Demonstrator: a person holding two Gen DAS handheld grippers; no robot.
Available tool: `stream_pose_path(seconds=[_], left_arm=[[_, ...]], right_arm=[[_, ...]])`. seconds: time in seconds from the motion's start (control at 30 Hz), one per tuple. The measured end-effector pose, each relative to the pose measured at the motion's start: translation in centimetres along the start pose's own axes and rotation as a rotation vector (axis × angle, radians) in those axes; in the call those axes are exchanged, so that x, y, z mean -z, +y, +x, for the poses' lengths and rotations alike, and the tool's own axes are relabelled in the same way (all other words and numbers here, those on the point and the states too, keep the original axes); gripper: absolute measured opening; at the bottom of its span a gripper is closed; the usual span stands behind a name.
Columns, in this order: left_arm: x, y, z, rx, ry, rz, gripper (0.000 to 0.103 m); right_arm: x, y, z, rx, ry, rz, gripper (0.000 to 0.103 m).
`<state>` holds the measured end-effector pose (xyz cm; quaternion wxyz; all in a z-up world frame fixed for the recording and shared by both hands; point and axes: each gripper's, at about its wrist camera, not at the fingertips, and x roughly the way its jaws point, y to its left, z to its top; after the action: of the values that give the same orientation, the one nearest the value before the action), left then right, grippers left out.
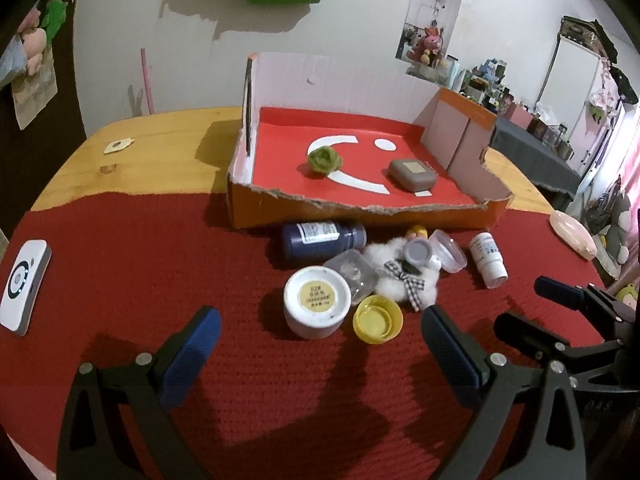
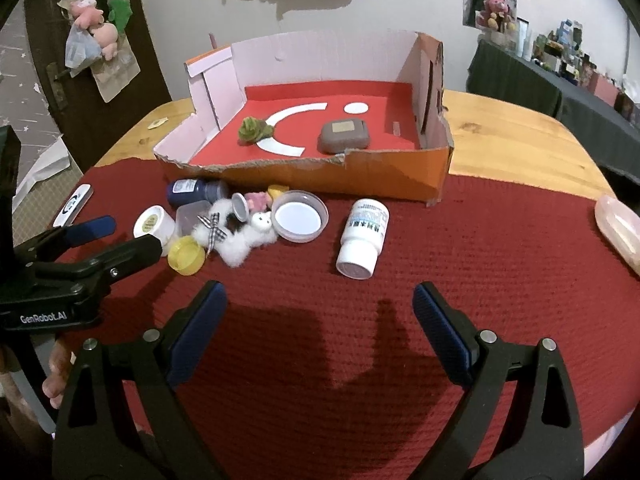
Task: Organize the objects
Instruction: 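Withdraw both grippers from the box back toward the remaining items, then grasp the white jar with the left gripper while the right gripper grasps the white pill bottle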
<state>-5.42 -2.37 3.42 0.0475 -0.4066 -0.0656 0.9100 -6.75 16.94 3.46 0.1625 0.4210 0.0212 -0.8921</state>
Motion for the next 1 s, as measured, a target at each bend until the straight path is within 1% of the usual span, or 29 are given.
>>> stream_pose_path(seconds=[0.33,0.37,0.43,0.47,0.63,0.7,0.87,0.9,1.0], left_arm=[[0.3,0.3,0.3,-0.004,0.006,-0.005,0.101],[0.2,0.3,0.3,-0.004,0.004,-0.004,0.101],[0.1,0.4,0.3,-0.004,0.002,-0.001,0.096],[0.1,0.5,0.3,-0.004,0.001,0.0,0.094],[-0.1,0.7,0.6,-0.001,0.01,0.003,0.083],[-0.2,0.8,0.7,0.002,0.014,0.006,0.078],[-0.4,0.9,1.1,0.005,0.022,0.008,0.073],[-0.4,1.0,1.2,0.005,0.023,0.006,0.071],[-0.5,1.2,1.5,0.006,0.031,0.005,0.068]], right_arm=[[0.2,-0.3,0.5,0.002,0.012,0.009,0.095],[0.2,-0.4,0.6,0.002,0.011,0.011,0.095],[0.1,-0.5,0.6,0.005,0.008,0.016,0.094],[0.0,-0.6,0.6,0.006,0.007,0.017,0.092],[-0.3,-0.8,1.0,0.003,0.013,0.024,0.071],[-0.4,-0.9,1.1,0.005,0.014,0.026,0.059],[-1.0,-1.5,1.6,0.009,0.017,0.046,0.05],[-1.0,-1.7,1.7,0.009,0.017,0.05,0.047],[-1.3,-2.0,2.0,0.006,0.021,0.057,0.045]])
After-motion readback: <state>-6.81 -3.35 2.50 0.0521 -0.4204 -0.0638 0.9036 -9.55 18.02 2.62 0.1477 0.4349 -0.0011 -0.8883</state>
